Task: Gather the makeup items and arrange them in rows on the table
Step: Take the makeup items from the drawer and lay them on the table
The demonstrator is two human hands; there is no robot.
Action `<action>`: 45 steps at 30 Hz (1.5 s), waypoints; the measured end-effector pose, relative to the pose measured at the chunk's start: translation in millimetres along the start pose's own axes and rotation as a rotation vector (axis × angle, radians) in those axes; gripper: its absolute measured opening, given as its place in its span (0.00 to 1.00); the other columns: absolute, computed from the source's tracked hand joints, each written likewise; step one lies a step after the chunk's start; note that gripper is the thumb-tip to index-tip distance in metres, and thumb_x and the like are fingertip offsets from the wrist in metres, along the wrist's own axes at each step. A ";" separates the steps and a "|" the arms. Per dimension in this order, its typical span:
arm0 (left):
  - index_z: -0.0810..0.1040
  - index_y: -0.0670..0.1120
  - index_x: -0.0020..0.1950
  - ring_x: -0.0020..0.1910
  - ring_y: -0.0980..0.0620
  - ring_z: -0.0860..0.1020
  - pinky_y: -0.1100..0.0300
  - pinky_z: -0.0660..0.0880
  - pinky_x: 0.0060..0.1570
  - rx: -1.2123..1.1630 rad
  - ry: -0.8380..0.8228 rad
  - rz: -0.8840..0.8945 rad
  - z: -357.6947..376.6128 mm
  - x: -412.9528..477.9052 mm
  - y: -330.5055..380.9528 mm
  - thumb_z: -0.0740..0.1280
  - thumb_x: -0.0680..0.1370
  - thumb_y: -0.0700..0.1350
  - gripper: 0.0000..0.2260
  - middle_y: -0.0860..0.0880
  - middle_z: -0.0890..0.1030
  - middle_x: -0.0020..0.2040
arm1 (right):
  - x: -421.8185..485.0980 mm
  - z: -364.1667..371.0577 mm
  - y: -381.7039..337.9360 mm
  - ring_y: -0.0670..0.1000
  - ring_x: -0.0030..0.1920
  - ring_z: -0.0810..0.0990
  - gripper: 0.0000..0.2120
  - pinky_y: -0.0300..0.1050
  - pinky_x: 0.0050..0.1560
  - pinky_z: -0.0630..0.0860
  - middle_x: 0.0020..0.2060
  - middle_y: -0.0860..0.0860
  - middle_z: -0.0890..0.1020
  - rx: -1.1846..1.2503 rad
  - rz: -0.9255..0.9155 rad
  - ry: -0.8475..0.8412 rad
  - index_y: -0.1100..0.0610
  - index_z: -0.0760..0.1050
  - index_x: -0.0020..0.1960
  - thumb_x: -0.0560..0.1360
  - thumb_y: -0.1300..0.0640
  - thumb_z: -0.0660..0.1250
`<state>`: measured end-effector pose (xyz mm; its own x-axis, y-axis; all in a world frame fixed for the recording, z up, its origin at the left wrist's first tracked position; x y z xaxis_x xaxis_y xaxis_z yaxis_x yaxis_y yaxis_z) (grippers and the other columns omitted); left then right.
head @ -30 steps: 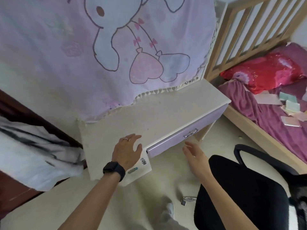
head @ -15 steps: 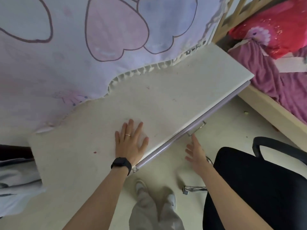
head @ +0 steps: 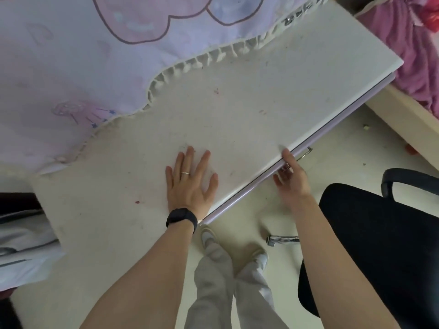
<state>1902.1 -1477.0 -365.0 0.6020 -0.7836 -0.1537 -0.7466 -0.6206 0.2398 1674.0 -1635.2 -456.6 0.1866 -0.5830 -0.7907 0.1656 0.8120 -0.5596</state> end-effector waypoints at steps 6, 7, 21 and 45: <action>0.55 0.64 0.79 0.80 0.51 0.48 0.45 0.46 0.78 0.009 0.024 0.007 1.2 1.3 -1.8 0.52 0.79 0.63 0.26 0.54 0.51 0.81 | -0.8 -2.6 -5.5 0.49 0.40 0.75 0.18 0.44 0.49 0.76 0.35 0.48 0.76 0.054 0.030 -0.065 0.51 0.86 0.42 0.56 0.48 0.84; 0.55 0.64 0.79 0.80 0.51 0.48 0.45 0.46 0.78 0.007 0.027 0.006 0.8 0.9 -2.2 0.52 0.79 0.63 0.26 0.55 0.52 0.81 | -2.4 -6.8 -4.6 0.49 0.39 0.76 0.17 0.44 0.48 0.76 0.36 0.48 0.77 0.043 0.028 -0.063 0.52 0.84 0.43 0.57 0.49 0.83; 0.55 0.65 0.78 0.80 0.52 0.49 0.45 0.48 0.78 0.017 0.030 -0.019 0.2 1.7 -0.8 0.52 0.79 0.62 0.26 0.56 0.53 0.81 | -42.3 -10.5 15.9 0.60 0.42 0.87 0.50 0.58 0.36 0.85 0.52 0.54 0.79 -0.503 0.071 0.155 0.37 0.37 0.78 0.73 0.49 0.71; 0.64 0.51 0.78 0.80 0.40 0.47 0.28 0.57 0.69 0.385 -0.239 0.641 48.9 -52.2 135.0 0.64 0.75 0.57 0.32 0.49 0.59 0.80 | -71.0 -11.1 2.0 0.64 0.47 0.84 0.44 0.63 0.44 0.84 0.49 0.56 0.78 -0.548 0.043 0.171 0.47 0.49 0.78 0.67 0.50 0.66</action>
<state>1756.1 -1521.3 -371.4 -0.0244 -0.9504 -0.3101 -0.9997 0.0226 0.0094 1650.3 -1591.9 -404.3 0.0151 -0.5738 -0.8188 -0.3732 0.7565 -0.5371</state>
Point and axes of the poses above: each hand's wrist, its own x-axis towards the middle knuckle, its own z-axis out of the palm, y = z × x, the point moved 8 cm from there along x, towards the middle knuckle
